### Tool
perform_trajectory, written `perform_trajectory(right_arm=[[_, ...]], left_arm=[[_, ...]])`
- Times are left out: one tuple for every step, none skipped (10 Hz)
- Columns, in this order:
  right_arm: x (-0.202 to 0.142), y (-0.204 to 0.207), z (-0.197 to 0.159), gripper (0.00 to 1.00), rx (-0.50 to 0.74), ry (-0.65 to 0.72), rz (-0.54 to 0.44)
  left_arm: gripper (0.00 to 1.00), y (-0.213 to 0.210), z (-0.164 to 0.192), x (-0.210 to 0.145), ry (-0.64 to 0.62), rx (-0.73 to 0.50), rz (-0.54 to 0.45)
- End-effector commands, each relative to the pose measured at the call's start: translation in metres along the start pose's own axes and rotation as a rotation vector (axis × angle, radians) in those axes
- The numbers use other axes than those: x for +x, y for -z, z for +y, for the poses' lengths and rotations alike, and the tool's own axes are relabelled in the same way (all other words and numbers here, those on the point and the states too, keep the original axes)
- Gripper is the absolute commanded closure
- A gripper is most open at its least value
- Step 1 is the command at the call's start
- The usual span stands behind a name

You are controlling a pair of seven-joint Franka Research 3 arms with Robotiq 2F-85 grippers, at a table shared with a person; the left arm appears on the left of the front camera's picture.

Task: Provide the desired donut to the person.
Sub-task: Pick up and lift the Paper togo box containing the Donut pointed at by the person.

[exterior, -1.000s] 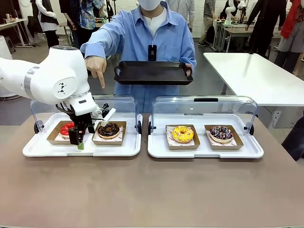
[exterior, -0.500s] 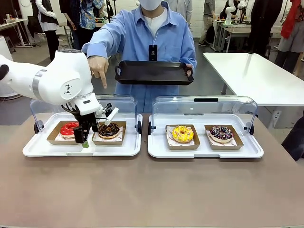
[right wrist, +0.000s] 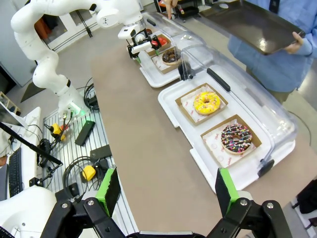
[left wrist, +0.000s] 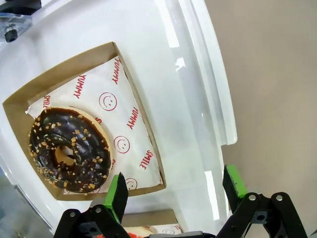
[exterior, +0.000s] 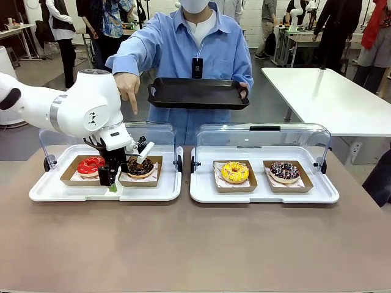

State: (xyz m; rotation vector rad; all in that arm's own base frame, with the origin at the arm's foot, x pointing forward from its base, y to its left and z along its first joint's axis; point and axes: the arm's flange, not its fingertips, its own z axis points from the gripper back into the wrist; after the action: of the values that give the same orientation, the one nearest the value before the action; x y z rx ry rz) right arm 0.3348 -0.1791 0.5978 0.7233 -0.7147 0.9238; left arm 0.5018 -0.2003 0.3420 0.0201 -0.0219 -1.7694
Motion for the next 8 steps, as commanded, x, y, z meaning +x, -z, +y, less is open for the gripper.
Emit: perform_trajectory(right_arm=[[0.0003, -0.0002, 0.0001, 0.0, 0.008, -0.005, -0.011], [0.0003, -0.0002, 0.0001, 0.0, 0.008, -0.005, -0.011], [0.0003, -0.0002, 0.0001, 0.0, 0.008, -0.005, -0.011], [0.0003, -0.0002, 0.0001, 0.0, 0.008, -0.005, -0.011], [0.0003, -0.0002, 0.0001, 0.0, 0.008, -0.005, -0.011], [0.0003, -0.0002, 0.0001, 0.0, 0.008, -0.005, -0.011], [0.0003, -0.0002, 0.0001, 0.0, 0.008, -0.005, -0.011], [0.0003, -0.0002, 0.0001, 0.0, 0.008, -0.005, -0.011]], left_arm=[[0.0, 0.0024, 0.0067, -0.0019, 0.013, 0.006, -0.034], [0.0, 0.0038, 0.0074, -0.0017, 0.013, 0.005, -0.04], [0.0, 0.0052, 0.0079, -0.0018, 0.013, 0.002, -0.041], [0.0, 0.0066, 0.0081, -0.002, 0.014, 0.0, -0.04], [0.19, 0.0078, 0.0084, -0.0021, 0.017, 0.002, -0.04], [0.54, 0.0089, 0.0085, -0.0018, 0.02, 0.005, -0.041], [0.74, 0.0093, 0.0086, -0.0019, 0.021, 0.005, -0.04], [1.0, 0.0096, 0.0087, -0.002, 0.02, 0.005, -0.041]])
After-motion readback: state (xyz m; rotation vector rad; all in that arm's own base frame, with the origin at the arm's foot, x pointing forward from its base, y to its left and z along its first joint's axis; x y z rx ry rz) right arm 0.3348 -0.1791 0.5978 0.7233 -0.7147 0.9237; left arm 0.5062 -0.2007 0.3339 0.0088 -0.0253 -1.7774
